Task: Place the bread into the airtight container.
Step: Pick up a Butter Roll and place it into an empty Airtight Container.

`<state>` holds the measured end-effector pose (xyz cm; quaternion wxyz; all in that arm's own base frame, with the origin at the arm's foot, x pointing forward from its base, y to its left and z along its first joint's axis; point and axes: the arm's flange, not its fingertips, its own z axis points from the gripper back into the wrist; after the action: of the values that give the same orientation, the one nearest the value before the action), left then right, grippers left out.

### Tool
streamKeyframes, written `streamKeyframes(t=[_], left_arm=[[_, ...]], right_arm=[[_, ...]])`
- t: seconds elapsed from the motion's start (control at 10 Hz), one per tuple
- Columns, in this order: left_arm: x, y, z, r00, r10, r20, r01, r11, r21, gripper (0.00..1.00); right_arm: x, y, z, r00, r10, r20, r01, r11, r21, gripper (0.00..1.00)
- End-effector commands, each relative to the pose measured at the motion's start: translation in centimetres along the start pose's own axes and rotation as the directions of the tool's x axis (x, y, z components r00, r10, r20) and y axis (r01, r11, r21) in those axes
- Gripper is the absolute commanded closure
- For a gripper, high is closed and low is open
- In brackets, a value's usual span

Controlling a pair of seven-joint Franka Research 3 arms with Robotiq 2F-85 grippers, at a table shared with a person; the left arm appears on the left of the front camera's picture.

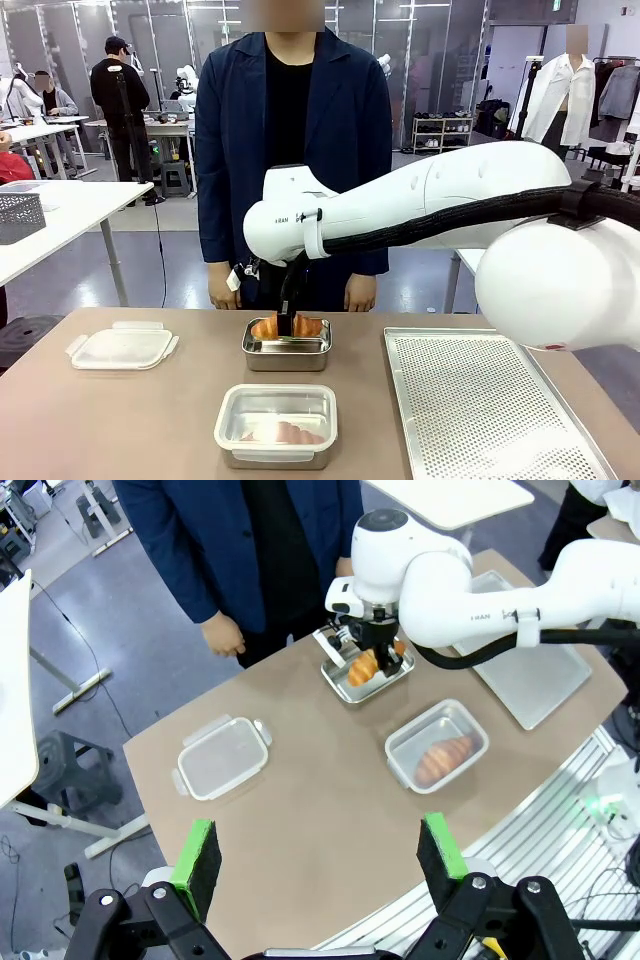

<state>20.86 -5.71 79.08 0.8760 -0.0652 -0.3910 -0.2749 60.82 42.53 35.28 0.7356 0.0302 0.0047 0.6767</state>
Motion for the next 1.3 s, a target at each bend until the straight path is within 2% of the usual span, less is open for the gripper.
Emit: streamKeyframes(t=[0.0,0.1,0.2,0.3,1.1,1.2], left_arm=[[0.0,0.0,0.1,1.000,-0.009,0.000,0.009,1.000,0.000,0.00],[0.0,0.0,0.1,1.000,-0.009,0.000,0.009,1.000,0.000,0.00],[0.0,0.0,0.1,1.000,-0.009,0.000,0.009,1.000,0.000,0.00],[0.0,0.0,0.1,1.000,-0.009,0.000,0.009,1.000,0.000,0.00],[0.0,0.0,0.1,1.000,-0.009,0.000,0.009,1.000,0.000,0.00],[0.0,0.0,0.1,1.000,-0.009,0.000,0.009,1.000,0.000,0.00]], right_arm=[[0.6,-0.5,0.6,1.000,-0.024,0.012,0.024,1.000,-0.001,0.54],[0.4,-0.6,0.8,1.000,-0.024,0.021,0.024,1.000,-0.002,0.34],[0.2,-0.6,1.0,0.999,-0.023,0.025,0.023,1.000,-0.005,0.04],[0.3,-0.7,1.0,0.999,-0.023,0.027,0.023,1.000,-0.006,0.00],[-1.3,-1.5,1.6,0.999,-0.019,0.050,0.019,1.000,-0.005,0.00],[-0.7,-1.0,1.0,1.000,-0.018,0.020,0.019,1.000,-0.013,0.00]])
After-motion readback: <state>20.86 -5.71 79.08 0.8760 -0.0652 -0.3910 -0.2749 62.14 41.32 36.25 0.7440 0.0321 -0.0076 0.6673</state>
